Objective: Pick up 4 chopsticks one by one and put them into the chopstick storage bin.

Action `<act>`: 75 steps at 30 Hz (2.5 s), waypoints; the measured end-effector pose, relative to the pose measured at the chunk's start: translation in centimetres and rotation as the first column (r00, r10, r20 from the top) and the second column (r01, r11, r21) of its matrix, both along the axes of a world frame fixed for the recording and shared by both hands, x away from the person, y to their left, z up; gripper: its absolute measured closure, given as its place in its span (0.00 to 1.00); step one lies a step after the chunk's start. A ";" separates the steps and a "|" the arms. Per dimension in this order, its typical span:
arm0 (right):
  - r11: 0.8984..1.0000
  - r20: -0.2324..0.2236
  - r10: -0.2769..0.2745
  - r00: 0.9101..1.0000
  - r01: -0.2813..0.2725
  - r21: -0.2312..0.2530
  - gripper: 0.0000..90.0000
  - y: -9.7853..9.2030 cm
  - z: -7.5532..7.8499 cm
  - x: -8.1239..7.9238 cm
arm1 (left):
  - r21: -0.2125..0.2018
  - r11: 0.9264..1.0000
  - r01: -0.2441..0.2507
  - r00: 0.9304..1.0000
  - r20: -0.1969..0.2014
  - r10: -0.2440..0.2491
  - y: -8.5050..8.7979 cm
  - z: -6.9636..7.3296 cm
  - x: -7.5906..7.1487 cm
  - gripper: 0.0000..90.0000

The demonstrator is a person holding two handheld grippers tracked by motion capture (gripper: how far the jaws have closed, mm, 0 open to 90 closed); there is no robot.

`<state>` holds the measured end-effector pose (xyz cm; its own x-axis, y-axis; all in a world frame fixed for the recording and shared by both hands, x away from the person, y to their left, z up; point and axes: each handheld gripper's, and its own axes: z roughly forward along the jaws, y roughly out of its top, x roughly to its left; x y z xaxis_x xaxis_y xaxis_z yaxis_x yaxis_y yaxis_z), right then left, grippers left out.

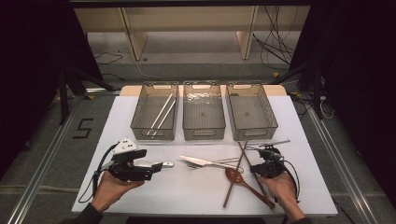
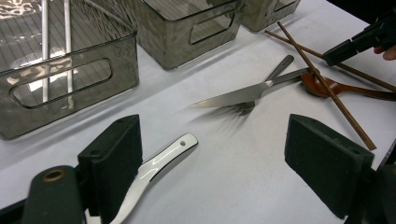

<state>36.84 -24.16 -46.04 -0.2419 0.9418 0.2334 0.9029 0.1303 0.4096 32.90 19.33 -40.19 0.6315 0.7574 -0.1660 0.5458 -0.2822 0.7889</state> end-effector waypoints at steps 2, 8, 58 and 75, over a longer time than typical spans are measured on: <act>1.000 0.008 0.006 1.000 -0.006 -0.015 0.95 -0.4 0.0 -0.1 | 0.004 1.000 0.003 1.000 -0.001 -0.003 0.0 0.0 0.0 0.21; 0.999 0.009 -0.003 1.000 0.003 -0.040 0.95 -1.3 0.3 -0.4 | 0.001 1.000 -0.001 1.000 0.001 0.001 0.1 0.0 0.0 0.21; 0.753 0.189 0.657 0.729 -0.632 -0.182 0.95 10.3 5.5 -4.4 | 0.080 0.975 0.207 0.977 -0.075 -0.201 -2.7 0.0 2.7 0.19; 0.609 0.145 0.793 0.592 -0.760 -0.226 0.95 12.5 5.5 -6.0 | 0.241 0.862 0.446 0.895 -0.113 -0.431 -6.4 -0.6 1.7 0.20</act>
